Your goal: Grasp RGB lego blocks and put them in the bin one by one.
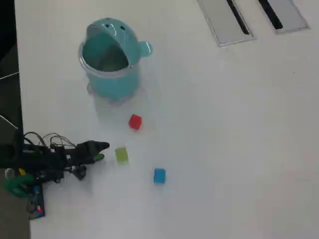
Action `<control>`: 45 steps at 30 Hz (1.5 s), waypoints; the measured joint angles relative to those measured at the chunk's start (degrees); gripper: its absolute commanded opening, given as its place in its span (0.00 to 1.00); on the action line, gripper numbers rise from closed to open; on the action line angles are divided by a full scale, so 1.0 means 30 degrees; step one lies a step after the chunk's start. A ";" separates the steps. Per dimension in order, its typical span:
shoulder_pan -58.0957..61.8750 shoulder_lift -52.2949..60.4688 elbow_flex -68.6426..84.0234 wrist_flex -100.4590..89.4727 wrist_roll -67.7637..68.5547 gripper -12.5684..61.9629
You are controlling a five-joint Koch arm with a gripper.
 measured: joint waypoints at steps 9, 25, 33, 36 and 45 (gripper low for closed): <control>-0.0410 0.0029 0.0000 0.0000 0.0000 0.63; 0.0996 0.0029 0.0000 -0.1230 -0.5127 0.62; 0.1025 0.0000 0.0000 -0.1553 -0.9111 0.62; 0.1055 0.0029 -0.0029 -0.2197 -1.0225 0.62; 0.1201 0.0029 -0.0615 -0.2344 -1.4121 0.62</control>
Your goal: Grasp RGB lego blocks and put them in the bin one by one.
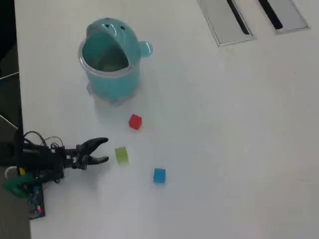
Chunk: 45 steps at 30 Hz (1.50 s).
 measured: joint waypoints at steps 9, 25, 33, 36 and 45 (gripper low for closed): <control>-0.0674 -0.0029 -0.4482 0.0000 -0.3398 0.61; -0.5215 -0.1025 -0.6709 -0.2373 -0.7119 0.59; -0.6035 -0.3633 -0.9551 -0.2402 -0.9229 0.59; -0.6387 -0.5303 -1.0635 -0.2080 -1.1309 0.61; -0.6328 -0.9111 -1.2451 -0.1172 -1.3975 0.62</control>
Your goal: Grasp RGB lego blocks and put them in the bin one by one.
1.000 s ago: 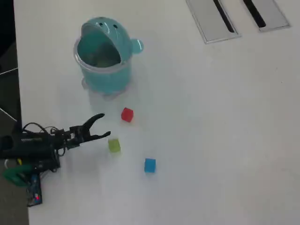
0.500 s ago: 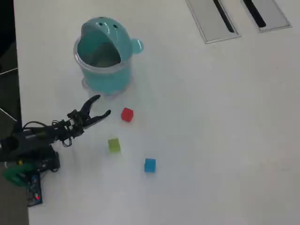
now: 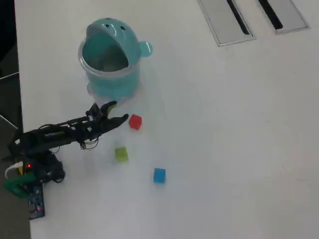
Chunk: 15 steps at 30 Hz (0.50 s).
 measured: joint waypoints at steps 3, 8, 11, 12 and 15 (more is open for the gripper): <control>0.0000 -0.1025 -0.0117 0.0293 -0.0498 0.62; 0.0234 -0.2725 -0.1318 0.0938 -0.0703 0.62; 0.0264 -0.3984 -0.1934 0.1055 -0.0762 0.62; 0.0264 -0.4365 -0.1963 0.1055 -0.0762 0.62; 0.0293 -0.5449 -0.2109 0.1055 -0.0820 0.62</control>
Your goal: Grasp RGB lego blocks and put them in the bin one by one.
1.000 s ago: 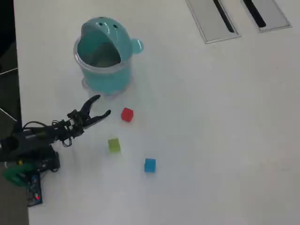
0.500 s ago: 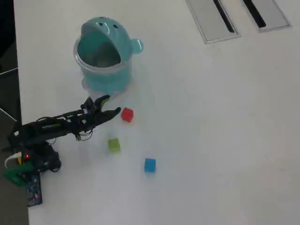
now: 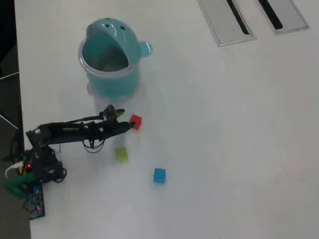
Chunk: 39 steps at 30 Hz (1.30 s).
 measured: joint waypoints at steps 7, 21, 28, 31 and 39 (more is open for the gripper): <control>0.0205 -0.2197 -0.1406 0.0029 -0.0029 0.62; 0.0439 -0.4951 -0.2812 0.0000 -0.0293 0.63; 0.0732 -0.5977 -0.3545 0.0000 -0.0293 0.49; 0.0791 -0.5977 -0.3574 0.0000 -0.0293 0.42; 0.0469 -0.4336 -0.3545 0.0029 -0.0205 0.41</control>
